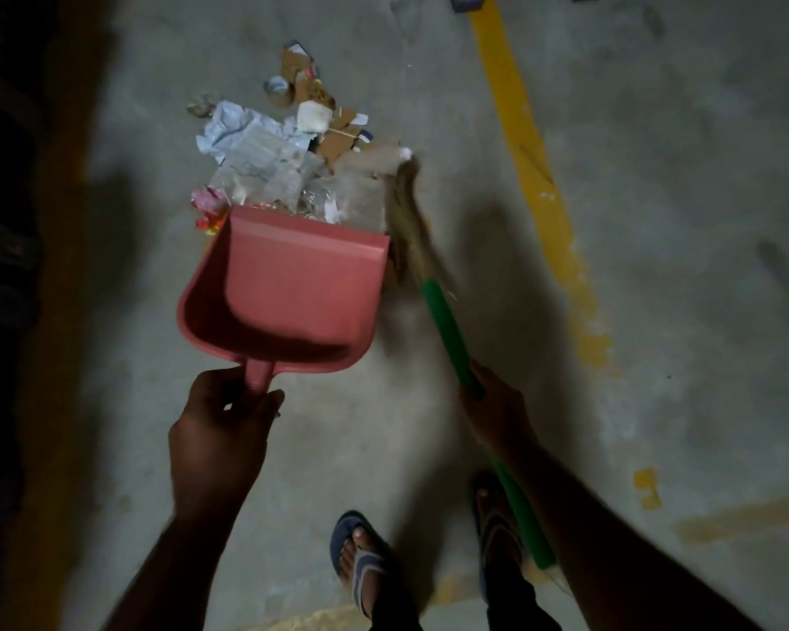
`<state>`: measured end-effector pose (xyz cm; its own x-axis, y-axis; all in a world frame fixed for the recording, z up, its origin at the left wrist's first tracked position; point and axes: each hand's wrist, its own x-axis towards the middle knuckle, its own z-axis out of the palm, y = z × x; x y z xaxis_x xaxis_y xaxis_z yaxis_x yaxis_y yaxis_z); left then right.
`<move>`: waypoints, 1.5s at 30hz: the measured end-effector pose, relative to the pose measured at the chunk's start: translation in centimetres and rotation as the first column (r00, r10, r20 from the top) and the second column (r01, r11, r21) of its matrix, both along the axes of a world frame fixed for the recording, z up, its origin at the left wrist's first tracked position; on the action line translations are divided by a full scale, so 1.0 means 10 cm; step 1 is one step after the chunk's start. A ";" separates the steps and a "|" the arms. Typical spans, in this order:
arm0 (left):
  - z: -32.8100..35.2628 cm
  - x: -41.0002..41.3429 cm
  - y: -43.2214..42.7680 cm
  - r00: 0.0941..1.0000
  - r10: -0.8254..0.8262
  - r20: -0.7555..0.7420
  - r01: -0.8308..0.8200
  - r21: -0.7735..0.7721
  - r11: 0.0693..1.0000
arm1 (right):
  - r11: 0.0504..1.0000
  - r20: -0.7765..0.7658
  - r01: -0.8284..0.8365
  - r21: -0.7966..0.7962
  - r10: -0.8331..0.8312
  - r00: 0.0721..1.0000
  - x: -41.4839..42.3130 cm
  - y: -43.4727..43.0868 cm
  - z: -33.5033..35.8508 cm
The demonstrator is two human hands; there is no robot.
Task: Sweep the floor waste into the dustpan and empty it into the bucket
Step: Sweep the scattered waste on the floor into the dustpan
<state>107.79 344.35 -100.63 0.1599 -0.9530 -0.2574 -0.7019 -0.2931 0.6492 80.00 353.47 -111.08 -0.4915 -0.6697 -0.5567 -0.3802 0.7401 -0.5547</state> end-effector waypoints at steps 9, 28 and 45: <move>0.39 -0.14 0.02 0.999 0.040 -0.010 -0.040 -0.029 0.999 | 0.987 -0.118 -0.132 -0.089 0.121 0.986 -0.11 0.09 0.49; 2.85 -0.80 0.39 0.993 -0.104 0.055 0.108 -0.078 0.991 | 0.962 -0.042 -0.191 -0.197 0.186 0.982 -1.28 0.42 3.24; 2.88 -1.28 -0.70 0.995 -0.036 -0.089 0.028 -0.091 0.995 | 0.966 -0.025 -0.190 -0.177 0.188 0.982 -1.87 -0.70 3.77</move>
